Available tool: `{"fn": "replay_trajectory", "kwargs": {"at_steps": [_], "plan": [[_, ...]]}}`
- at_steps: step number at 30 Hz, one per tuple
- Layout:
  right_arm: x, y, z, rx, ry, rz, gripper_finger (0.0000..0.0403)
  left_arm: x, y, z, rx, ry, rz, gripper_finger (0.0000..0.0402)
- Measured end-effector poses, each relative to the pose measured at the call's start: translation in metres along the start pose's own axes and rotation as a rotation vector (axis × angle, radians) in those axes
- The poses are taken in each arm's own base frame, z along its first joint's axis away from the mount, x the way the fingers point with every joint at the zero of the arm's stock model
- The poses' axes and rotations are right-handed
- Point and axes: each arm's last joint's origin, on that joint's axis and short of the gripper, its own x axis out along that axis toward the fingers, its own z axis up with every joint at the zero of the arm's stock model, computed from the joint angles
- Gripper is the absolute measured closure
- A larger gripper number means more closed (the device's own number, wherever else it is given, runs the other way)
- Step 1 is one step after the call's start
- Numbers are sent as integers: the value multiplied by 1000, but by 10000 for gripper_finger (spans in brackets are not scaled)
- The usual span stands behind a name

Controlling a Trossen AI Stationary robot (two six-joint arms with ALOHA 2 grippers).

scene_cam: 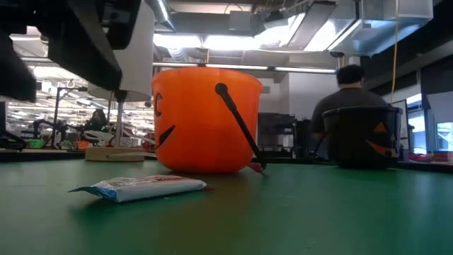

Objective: Sort candy
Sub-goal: Put the white candy into the black bucket

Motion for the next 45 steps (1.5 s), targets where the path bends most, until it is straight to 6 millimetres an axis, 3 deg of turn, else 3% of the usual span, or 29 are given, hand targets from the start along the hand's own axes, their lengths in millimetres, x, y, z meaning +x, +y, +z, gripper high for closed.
{"fn": "replay_trajectory", "kwargs": {"at_steps": [4,8,19,25,33,39,45], "plan": [[0,0,-3,-15,27,-3,270,13,-6,1,89,91,6,242],[0,0,-3,-12,24,-5,270,23,-12,-12,148,208,-8,242],[0,0,-3,-10,24,-5,270,31,-6,-20,167,260,126,248],[0,0,-3,-8,25,0,270,33,-1,-23,157,282,121,289],[0,0,-3,-6,25,1,270,32,-3,-23,156,283,81,391],[-8,12,-2,-18,7,44,270,26,-12,-20,165,263,72,401],[-22,30,-4,-55,-9,104,270,5,-10,-1,152,186,123,401]]}}
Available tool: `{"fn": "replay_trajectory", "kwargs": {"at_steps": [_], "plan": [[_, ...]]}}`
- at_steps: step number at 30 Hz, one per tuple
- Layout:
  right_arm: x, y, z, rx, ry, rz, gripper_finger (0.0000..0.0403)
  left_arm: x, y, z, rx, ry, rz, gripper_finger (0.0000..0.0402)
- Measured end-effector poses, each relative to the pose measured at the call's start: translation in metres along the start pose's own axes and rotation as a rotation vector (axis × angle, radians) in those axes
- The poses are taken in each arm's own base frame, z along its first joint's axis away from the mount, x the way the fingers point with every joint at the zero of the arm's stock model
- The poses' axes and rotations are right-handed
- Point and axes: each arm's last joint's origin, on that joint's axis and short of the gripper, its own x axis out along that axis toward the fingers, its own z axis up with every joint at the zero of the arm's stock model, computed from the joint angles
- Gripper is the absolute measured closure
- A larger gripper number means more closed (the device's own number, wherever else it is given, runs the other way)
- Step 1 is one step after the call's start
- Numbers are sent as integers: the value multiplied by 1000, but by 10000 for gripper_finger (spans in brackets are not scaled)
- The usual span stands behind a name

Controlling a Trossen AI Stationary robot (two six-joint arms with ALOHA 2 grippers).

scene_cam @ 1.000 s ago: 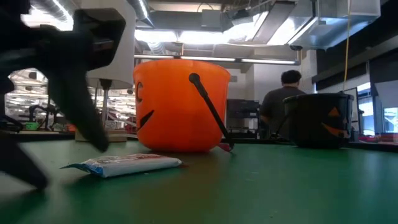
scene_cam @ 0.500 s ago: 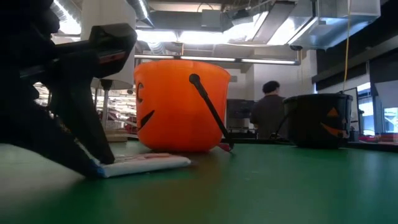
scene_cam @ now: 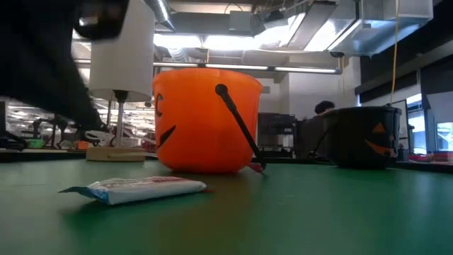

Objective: Sort candy
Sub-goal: Put the white candy into the black bucket

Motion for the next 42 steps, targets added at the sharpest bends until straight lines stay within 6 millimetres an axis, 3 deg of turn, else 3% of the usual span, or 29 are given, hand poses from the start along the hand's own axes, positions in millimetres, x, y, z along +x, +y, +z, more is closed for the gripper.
{"fn": "replay_trajectory", "kwargs": {"at_steps": [7,11,20,32,42], "plan": [[-4,23,-6,-40,6,52,270,-37,19,19,-24,-100,90,401],[2,34,-14,-70,34,64,270,-43,23,21,-32,-118,81,401],[6,35,-16,-77,44,56,270,-15,10,8,18,-46,-98,396],[6,35,-17,-80,47,49,270,8,9,-4,12,23,-115,280],[6,35,-17,-80,47,46,270,21,-2,-12,44,65,-118,291]]}}
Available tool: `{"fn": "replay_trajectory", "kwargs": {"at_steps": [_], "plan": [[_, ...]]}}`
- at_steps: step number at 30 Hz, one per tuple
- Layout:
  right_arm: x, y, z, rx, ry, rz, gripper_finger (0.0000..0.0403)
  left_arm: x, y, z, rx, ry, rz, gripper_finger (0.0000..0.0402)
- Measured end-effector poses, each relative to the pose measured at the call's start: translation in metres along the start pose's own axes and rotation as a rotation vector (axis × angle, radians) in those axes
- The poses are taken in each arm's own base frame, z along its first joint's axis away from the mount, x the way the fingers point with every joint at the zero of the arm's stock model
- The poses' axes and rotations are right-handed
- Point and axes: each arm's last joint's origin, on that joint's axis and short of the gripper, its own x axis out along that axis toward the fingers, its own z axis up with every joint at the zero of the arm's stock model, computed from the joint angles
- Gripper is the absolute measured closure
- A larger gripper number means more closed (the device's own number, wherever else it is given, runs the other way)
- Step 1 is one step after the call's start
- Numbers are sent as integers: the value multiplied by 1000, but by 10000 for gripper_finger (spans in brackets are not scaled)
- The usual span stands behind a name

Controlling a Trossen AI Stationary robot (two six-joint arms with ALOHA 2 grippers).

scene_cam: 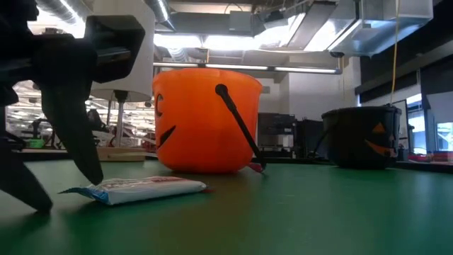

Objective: Sort candy
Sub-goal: Put the white candy into the black bucket

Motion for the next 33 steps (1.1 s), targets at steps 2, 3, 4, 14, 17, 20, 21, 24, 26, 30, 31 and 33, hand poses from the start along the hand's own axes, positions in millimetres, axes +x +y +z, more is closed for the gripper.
{"fn": "replay_trajectory", "kwargs": {"at_steps": [2,3,4,14,17,20,21,24,26,30,31,33], "plan": [[0,0,0,0,0,0,270,1,0,-1,1,6,19,298],[0,0,0,0,0,0,270,1,0,-1,2,8,28,303],[0,0,0,0,0,0,270,2,0,-1,3,11,39,308],[0,0,0,0,0,0,270,3,3,-3,-14,31,79,396],[0,0,0,0,0,0,270,3,4,-3,-24,33,101,400],[0,0,0,0,0,0,270,2,3,-3,-45,34,143,401],[0,0,0,0,1,0,270,1,3,-1,-45,31,151,401],[0,0,0,0,1,1,270,-2,3,8,-55,5,168,401],[0,0,0,0,1,1,270,-5,4,16,-51,-14,183,401],[0,0,0,1,1,1,270,-11,6,30,-18,-39,223,401],[0,0,0,3,1,3,270,-12,8,33,-12,-36,227,401],[0,0,0,7,2,17,270,-15,11,39,9,-21,242,401]]}}
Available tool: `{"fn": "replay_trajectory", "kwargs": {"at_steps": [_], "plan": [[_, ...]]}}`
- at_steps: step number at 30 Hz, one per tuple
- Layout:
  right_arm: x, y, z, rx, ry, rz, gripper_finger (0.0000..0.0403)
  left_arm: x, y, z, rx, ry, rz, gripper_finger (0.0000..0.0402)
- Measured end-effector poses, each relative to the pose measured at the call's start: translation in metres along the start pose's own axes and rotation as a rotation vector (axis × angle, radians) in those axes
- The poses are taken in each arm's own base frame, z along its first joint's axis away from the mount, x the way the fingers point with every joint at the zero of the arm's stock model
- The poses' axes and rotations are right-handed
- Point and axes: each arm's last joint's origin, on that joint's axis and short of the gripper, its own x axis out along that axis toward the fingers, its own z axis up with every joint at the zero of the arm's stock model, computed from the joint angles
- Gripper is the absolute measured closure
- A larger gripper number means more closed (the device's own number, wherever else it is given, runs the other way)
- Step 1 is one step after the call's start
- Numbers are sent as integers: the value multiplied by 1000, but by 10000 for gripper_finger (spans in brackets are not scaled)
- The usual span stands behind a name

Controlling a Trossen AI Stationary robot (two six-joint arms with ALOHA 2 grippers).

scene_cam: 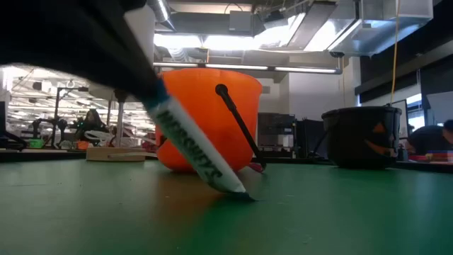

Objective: Sort candy
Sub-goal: Put the white candy into the black bucket

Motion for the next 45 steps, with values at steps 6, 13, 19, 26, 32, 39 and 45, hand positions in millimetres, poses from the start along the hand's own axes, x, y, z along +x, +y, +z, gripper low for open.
{"fn": "replay_trajectory", "kwargs": {"at_steps": [6,13,19,26,32,39,45], "plan": [[9,7,-7,105,40,32,270,-10,13,17,51,58,48,401],[39,36,-33,108,113,30,270,-18,29,35,53,75,104,401],[61,59,-54,240,146,4,270,-17,39,41,25,73,138,401],[66,75,-60,300,96,-22,266,-9,48,38,7,92,150,401],[68,74,-56,329,64,-17,259,-5,54,36,-5,104,158,401],[71,69,-57,393,68,-60,255,-5,54,37,-10,100,162,401],[76,62,-56,416,63,-78,255,-5,55,38,-20,93,188,401]]}}
